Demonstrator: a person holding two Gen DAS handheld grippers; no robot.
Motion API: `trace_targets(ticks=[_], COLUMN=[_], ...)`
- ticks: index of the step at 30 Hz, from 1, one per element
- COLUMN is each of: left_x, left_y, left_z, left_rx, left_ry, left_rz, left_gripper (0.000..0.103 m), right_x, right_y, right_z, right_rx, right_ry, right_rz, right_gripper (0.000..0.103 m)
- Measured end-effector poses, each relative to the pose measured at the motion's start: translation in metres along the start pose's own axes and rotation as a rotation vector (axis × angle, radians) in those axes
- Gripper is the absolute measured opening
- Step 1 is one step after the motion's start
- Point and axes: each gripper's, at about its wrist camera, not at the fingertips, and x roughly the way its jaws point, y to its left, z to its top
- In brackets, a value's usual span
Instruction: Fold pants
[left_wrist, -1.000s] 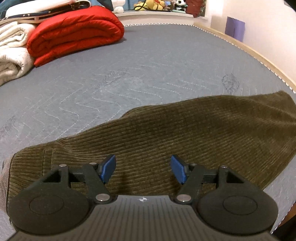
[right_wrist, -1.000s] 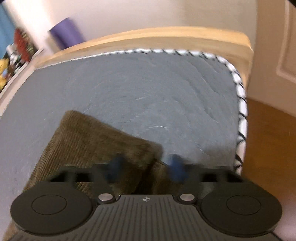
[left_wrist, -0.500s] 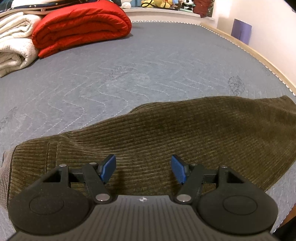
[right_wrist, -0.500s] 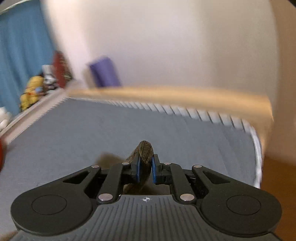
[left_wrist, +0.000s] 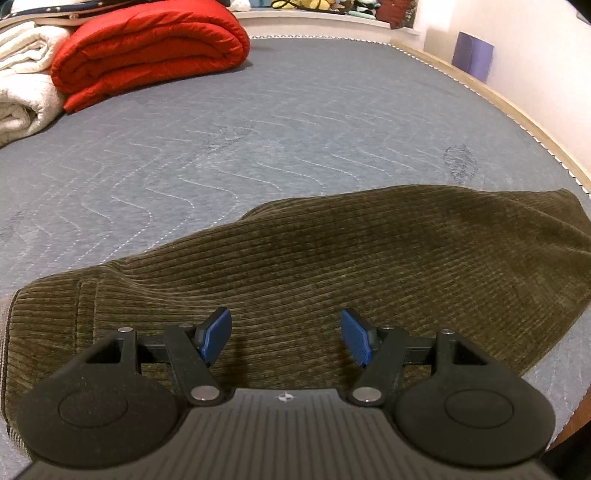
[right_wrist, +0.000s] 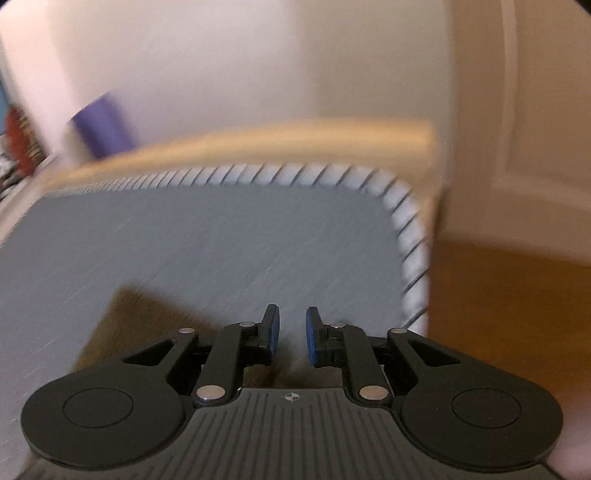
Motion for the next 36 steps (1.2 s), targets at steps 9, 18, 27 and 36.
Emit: trace_targets(ticks=[9, 18, 27, 36], left_x=[0.022, 0.011, -0.049, -0.051], left_y=[-0.003, 0.008, 0.113, 0.179], left_z=[-0.015, -0.048, -0.042, -0.050], left_rx=[0.003, 0.126, -0.307, -0.455], left_ry=[0.098, 0.189, -0.091, -0.044], left_rz=[-0.114, -0.155, 0.103, 0.262], left_gripper=[0.055, 0.034, 0.071, 0.085], right_x=[-0.019, -0.073, -0.162, -0.212], right_y=[0.055, 0.127, 0.163, 0.157], right_z=[-0.019, -0.083, -0.151, -0.204], right_rx=[-0.206, -0.669, -1.133, -1.455], right_ry=[0.112, 0.327, 0.297, 0.204], right_rz=[0.590, 1.000, 1.214, 1.345], right_gripper=[0.052, 0.057, 0.059, 0.064])
